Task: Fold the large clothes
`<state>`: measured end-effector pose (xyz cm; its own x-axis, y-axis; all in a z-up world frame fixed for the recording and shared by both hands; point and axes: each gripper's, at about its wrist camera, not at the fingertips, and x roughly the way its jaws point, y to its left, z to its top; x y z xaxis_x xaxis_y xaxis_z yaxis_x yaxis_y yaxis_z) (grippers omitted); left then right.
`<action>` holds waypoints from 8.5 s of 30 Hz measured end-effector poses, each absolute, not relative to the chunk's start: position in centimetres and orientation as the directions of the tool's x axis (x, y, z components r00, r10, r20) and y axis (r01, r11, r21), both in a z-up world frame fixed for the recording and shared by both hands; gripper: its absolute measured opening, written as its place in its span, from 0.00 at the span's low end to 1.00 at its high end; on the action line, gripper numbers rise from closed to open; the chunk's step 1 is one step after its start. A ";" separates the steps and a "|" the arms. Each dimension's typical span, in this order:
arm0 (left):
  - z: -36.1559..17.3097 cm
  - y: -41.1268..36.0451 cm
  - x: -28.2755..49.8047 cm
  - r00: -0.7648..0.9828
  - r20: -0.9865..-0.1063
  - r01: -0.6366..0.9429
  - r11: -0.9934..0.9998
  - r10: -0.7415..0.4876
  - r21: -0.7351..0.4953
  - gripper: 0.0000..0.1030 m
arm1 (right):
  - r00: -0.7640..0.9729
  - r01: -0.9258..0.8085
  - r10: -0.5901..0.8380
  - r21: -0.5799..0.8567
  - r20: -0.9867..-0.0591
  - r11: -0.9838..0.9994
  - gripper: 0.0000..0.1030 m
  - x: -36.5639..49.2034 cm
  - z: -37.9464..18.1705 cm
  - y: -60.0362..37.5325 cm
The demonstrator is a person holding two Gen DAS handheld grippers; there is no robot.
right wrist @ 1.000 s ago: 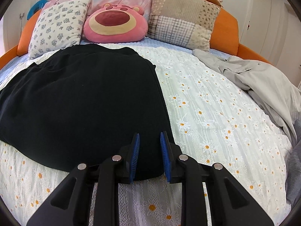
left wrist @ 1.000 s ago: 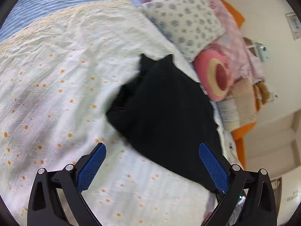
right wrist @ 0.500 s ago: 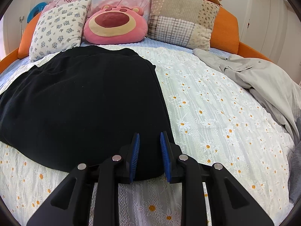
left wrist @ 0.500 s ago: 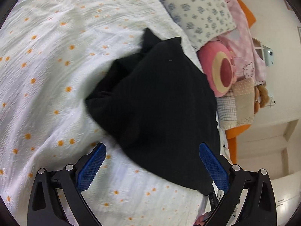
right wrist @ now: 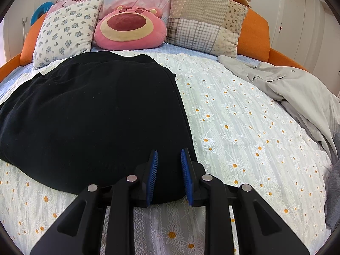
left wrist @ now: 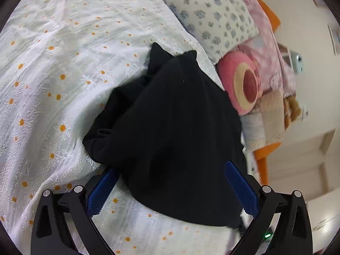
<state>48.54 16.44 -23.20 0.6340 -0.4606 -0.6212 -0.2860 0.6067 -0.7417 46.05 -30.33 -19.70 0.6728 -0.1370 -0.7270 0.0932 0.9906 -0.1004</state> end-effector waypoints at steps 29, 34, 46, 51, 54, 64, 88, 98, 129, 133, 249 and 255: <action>-23.9 16.4 50.0 0.607 -0.579 -0.261 0.551 -0.545 -0.793 0.95 | 0.676 0.092 -0.140 -0.105 -0.723 0.990 0.23 46.0 -19.8 -30.4; -23.9 17.8 50.6 0.639 -0.537 -0.292 0.472 -0.551 -0.832 0.79 | 0.676 0.092 -0.140 -0.106 -0.723 0.990 0.23 46.0 -19.8 -30.3; -26.3 18.7 49.2 0.628 -0.583 -0.373 0.458 -0.516 -0.807 0.39 | 0.641 0.097 -0.159 -0.127 -0.751 0.987 0.23 46.7 -18.5 -30.2; -26.6 18.8 49.4 0.624 -0.572 -0.365 0.449 -0.532 -0.816 0.39 | 0.751 0.033 -0.014 0.017 -0.661 0.999 0.60 44.9 -13.6 -26.2; -26.6 18.9 49.4 0.624 -0.570 -0.357 0.453 -0.535 -0.817 0.39 | 0.783 -0.139 0.107 -0.004 -0.613 0.990 0.67 44.1 -12.1 -19.9; -24.8 18.0 50.5 0.561 -0.667 -0.364 0.577 -0.491 -0.731 0.38 | 0.698 -0.255 0.114 -0.097 -0.707 0.962 0.40 45.3 -18.5 -11.9; -2.6 -17.0 55.4 0.518 -0.820 0.154 0.969 -0.244 -0.191 0.18 | 0.824 -0.153 -0.152 -0.473 -0.546 0.868 0.41 41.9 -19.7 -7.4; -9.0 -25.2 53.0 0.513 -0.843 0.200 0.977 -0.165 -0.069 0.18 | 0.811 -0.154 -0.156 -0.462 -0.564 0.873 0.41 42.1 -20.0 -7.2; -12.7 -38.0 47.3 0.486 -0.861 0.483 0.866 -0.147 0.126 0.76 | 0.739 -0.110 -0.128 -0.306 -0.662 0.946 0.42 42.8 -18.7 -12.2; -5.6 -36.5 44.9 0.518 -0.805 0.548 0.835 -0.289 0.053 0.84 | 0.741 -0.137 -0.083 -0.271 -0.666 0.953 0.42 42.8 -18.4 -12.9; -19.5 -19.0 48.2 0.667 -0.633 0.441 0.893 -0.394 -0.092 0.97 | 0.572 -0.146 0.111 0.032 -0.813 0.989 0.03 70.3 -14.4 -36.5; -19.5 -19.3 48.1 0.669 -0.640 0.437 0.897 -0.378 -0.074 0.97 | 0.531 -0.297 0.404 0.283 -0.745 0.912 0.03 66.3 -12.8 -33.5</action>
